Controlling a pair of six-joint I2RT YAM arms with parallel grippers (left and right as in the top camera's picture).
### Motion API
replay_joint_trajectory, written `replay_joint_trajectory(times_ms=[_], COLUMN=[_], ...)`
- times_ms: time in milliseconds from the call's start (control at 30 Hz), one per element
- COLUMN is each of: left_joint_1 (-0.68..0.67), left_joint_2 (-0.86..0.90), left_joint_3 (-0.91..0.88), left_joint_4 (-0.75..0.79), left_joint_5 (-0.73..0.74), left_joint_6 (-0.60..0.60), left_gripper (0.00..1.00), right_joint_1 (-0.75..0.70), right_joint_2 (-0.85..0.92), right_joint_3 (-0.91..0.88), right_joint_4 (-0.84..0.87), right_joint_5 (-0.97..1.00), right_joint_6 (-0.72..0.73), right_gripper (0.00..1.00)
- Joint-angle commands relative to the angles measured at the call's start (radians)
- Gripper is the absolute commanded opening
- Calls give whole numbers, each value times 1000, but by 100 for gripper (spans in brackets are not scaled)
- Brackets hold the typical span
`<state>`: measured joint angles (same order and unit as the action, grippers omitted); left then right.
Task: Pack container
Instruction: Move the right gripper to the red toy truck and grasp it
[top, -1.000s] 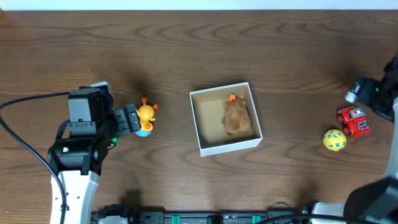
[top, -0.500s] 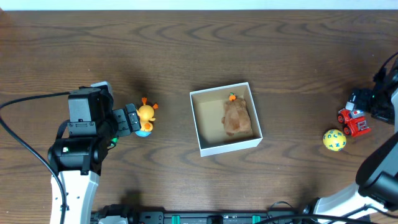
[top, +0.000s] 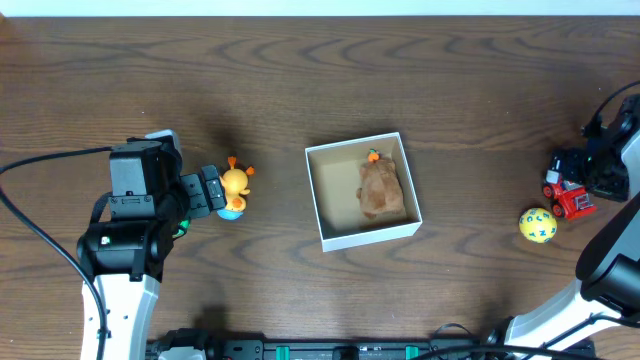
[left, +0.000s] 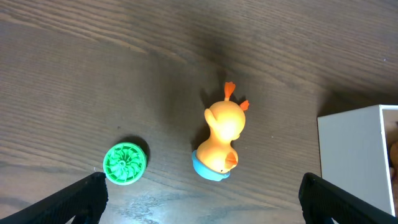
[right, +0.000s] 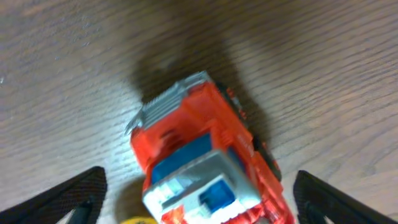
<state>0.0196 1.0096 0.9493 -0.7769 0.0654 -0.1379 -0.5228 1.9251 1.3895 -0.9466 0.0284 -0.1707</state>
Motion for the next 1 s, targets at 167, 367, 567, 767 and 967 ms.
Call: replay_joint_trajectory(times_ms=[167, 367, 567, 767, 967], left_joint_1=[3, 3, 3, 3, 3], left_joint_2=[2, 2, 2, 2, 2], left_joint_3=[20, 20, 20, 20, 20], left_joint_4=[4, 5, 8, 8, 8], left_joint_5=[2, 2, 2, 2, 2], left_joint_6=[-9, -9, -9, -9, -9], left_gripper=[98, 98, 98, 98, 98], right_joint_1=[0, 0, 0, 0, 0], right_joint_2=[7, 7, 7, 7, 7], right_joint_3=[-5, -5, -5, -5, -5], right_joint_4=[-50, -68, -69, -64, -57], right_joint_5=[-63, -63, -63, -63, -63], right_joint_6=[-4, 2, 28, 29, 29], right_gripper=[62, 53, 52, 48, 37])
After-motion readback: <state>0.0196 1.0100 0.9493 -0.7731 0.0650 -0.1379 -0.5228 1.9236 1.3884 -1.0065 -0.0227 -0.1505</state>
